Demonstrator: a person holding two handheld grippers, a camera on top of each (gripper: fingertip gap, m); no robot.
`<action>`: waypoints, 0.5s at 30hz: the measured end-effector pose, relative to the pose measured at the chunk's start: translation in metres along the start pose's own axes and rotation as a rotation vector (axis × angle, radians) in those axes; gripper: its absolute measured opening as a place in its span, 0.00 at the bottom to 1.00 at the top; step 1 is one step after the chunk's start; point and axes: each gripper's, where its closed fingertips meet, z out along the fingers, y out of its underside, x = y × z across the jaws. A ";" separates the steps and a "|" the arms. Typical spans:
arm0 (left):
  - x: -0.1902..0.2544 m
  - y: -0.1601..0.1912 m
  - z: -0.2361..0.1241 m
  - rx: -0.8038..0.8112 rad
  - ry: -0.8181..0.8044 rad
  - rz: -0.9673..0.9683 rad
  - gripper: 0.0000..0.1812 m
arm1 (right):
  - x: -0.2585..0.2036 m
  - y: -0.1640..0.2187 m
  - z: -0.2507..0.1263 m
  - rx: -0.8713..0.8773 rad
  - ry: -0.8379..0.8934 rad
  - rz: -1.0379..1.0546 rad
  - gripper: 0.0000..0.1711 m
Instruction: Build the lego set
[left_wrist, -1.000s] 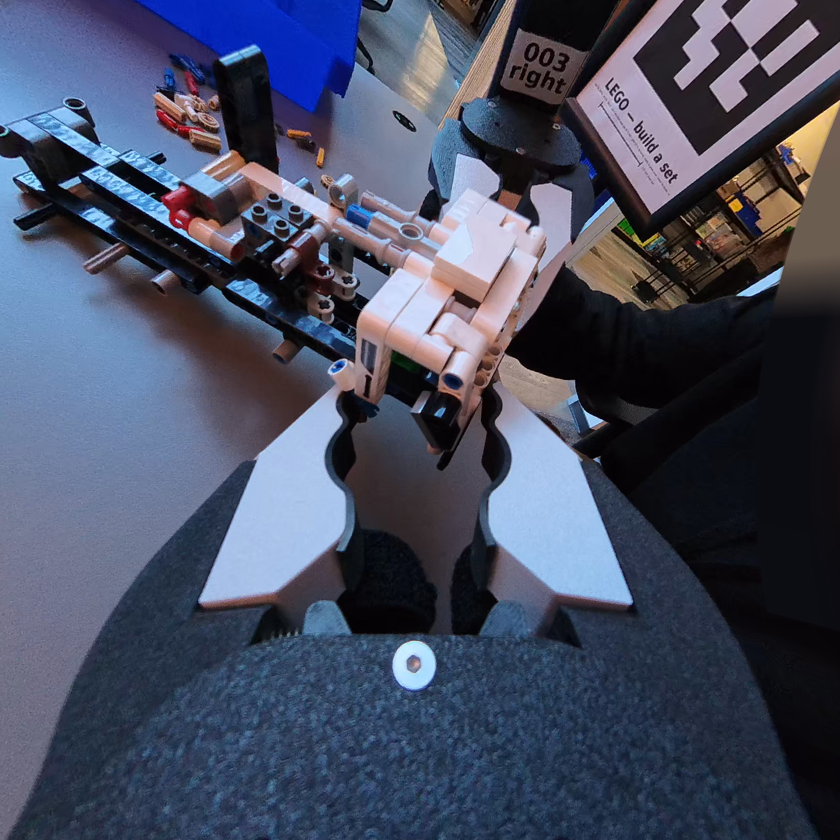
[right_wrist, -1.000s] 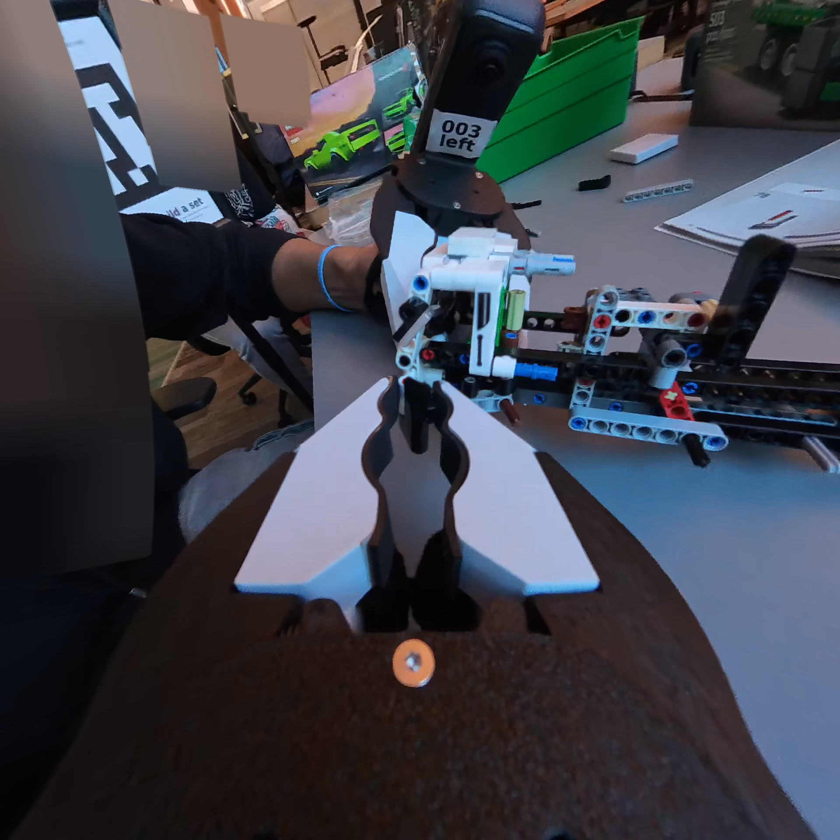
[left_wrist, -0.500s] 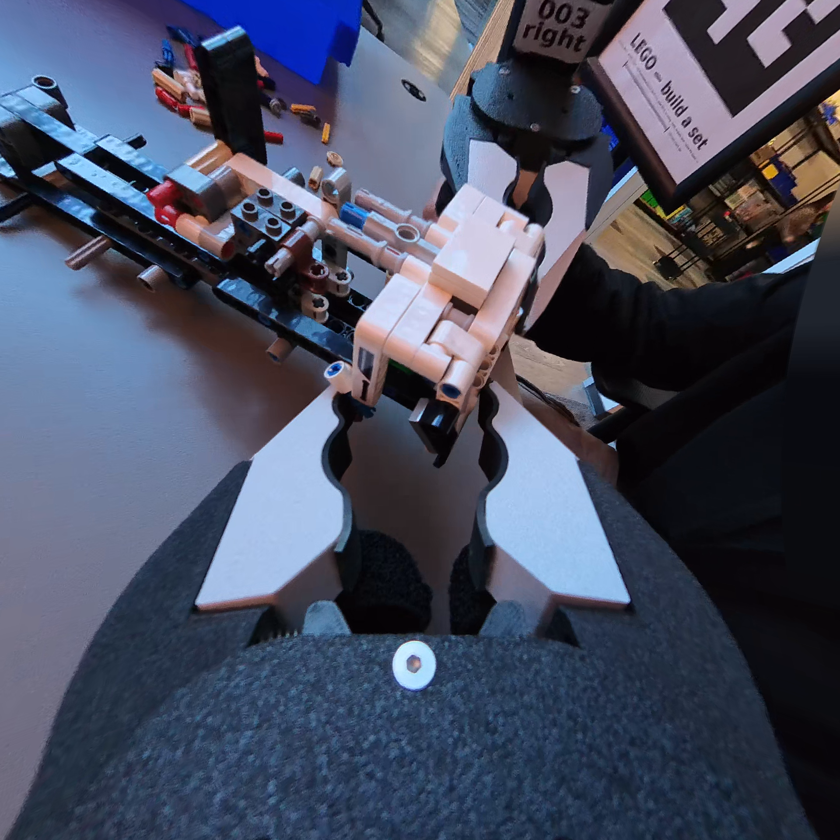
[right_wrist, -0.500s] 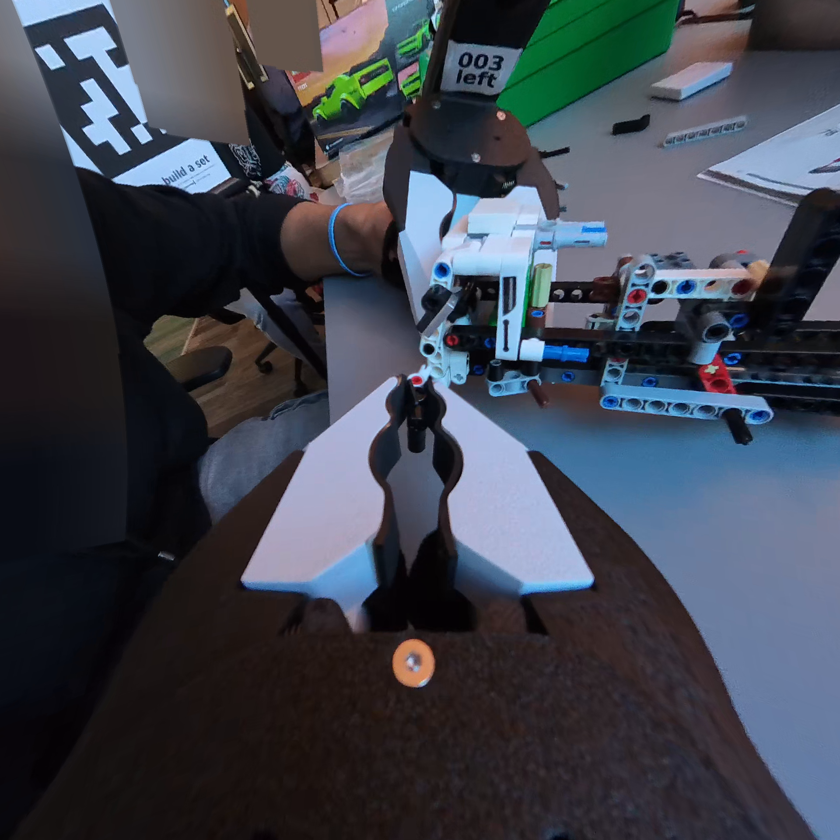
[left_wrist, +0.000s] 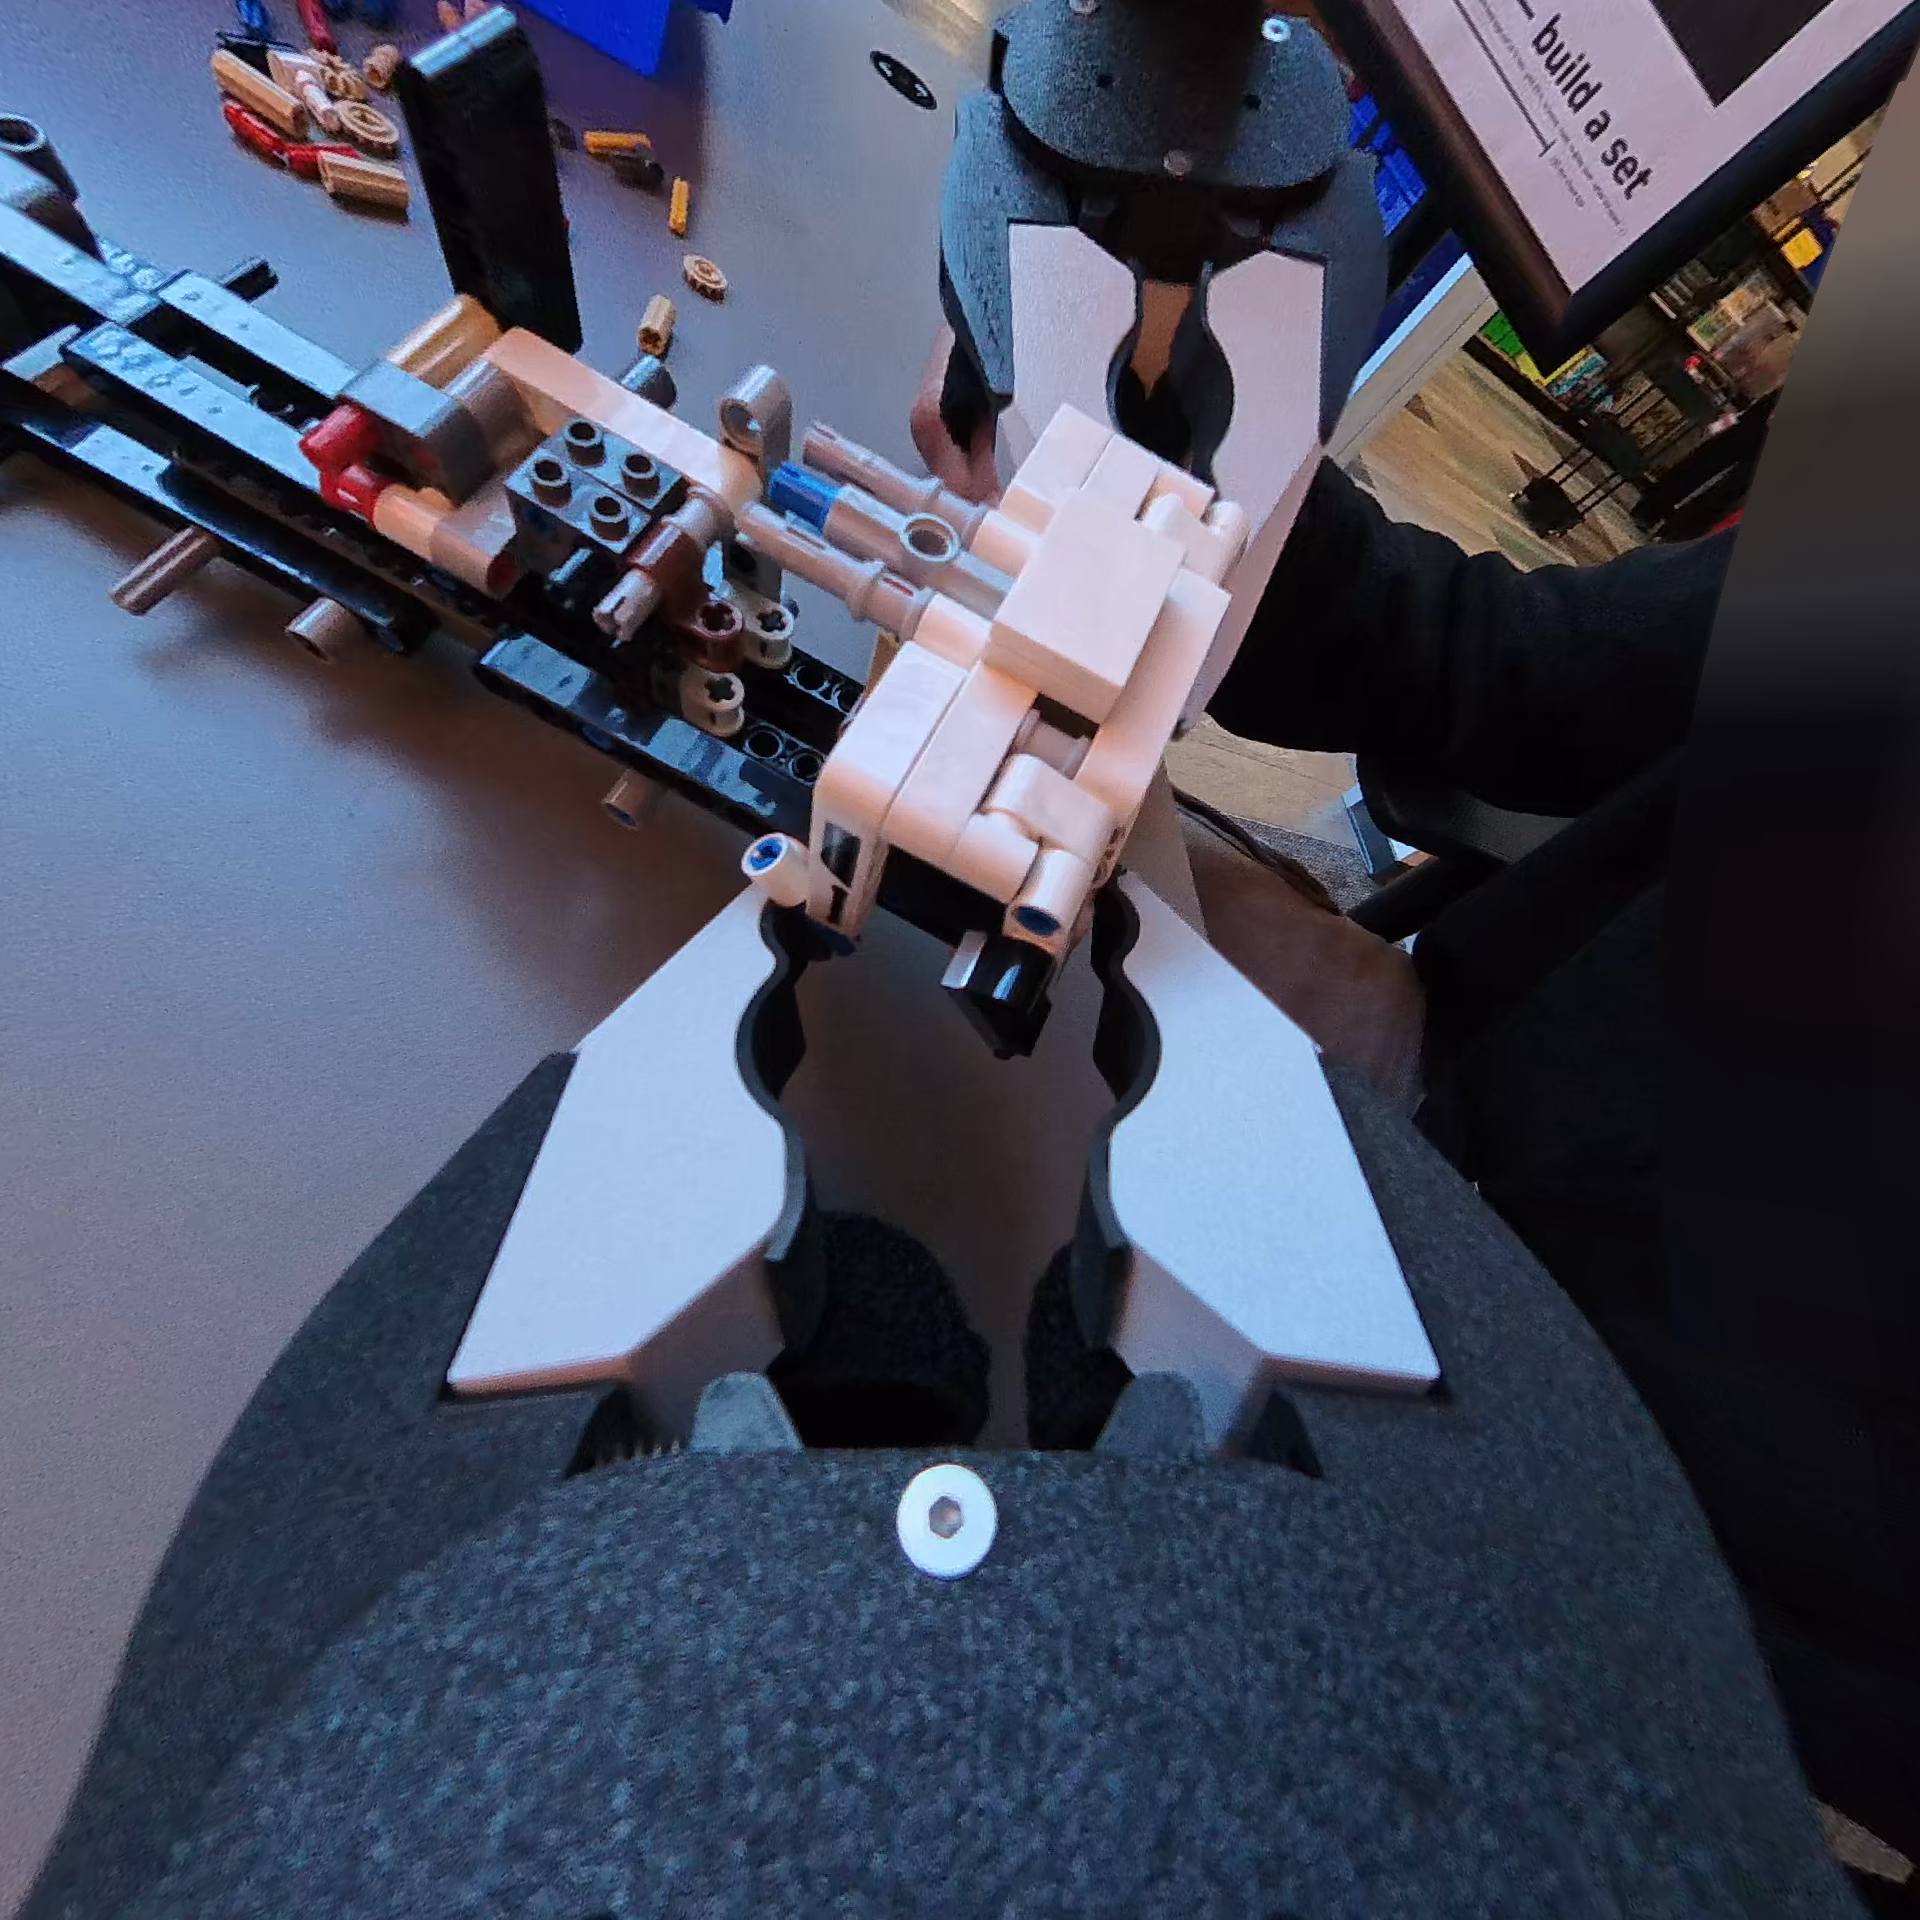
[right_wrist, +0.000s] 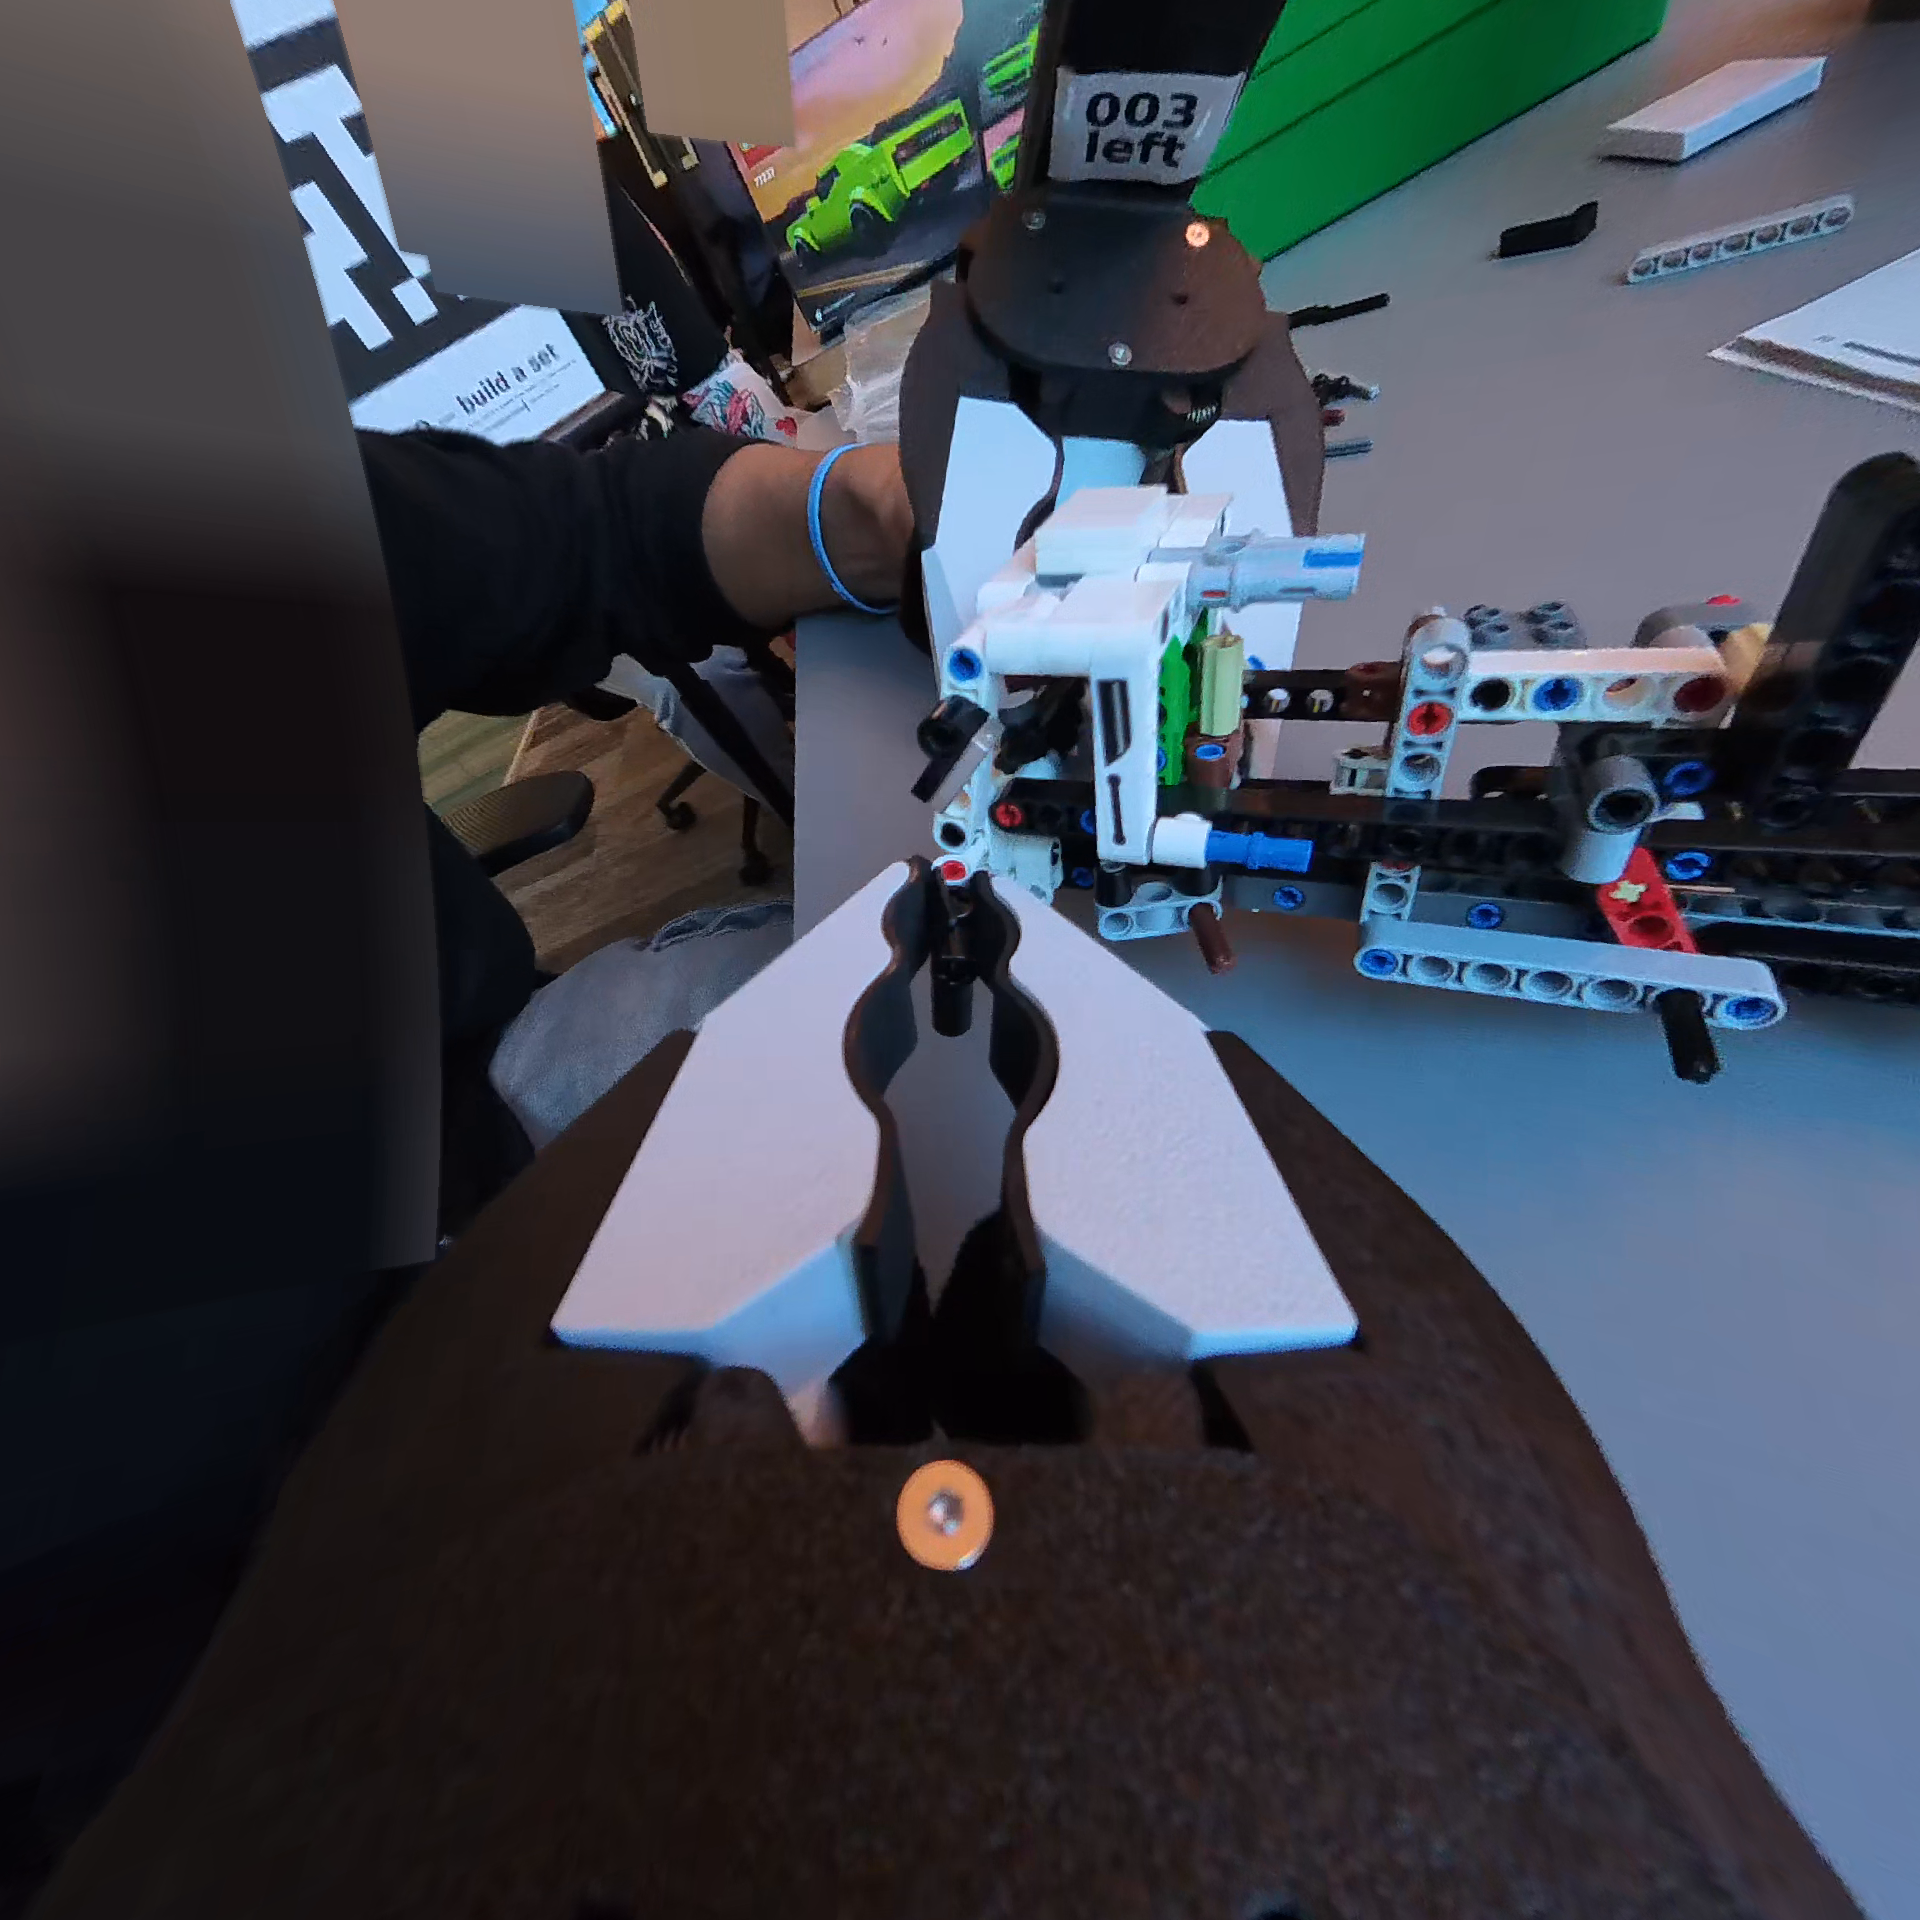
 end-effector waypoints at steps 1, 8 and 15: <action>0.000 0.000 0.000 -0.003 -0.002 0.000 0.30 | 0.001 0.002 0.001 -0.015 0.009 -0.007 0.04; -0.004 0.003 0.001 -0.020 -0.030 -0.002 0.30 | 0.005 0.007 0.003 -0.050 0.069 -0.048 0.04; -0.011 0.005 0.001 -0.026 -0.084 -0.002 0.30 | 0.013 0.011 0.004 -0.086 0.154 -0.095 0.04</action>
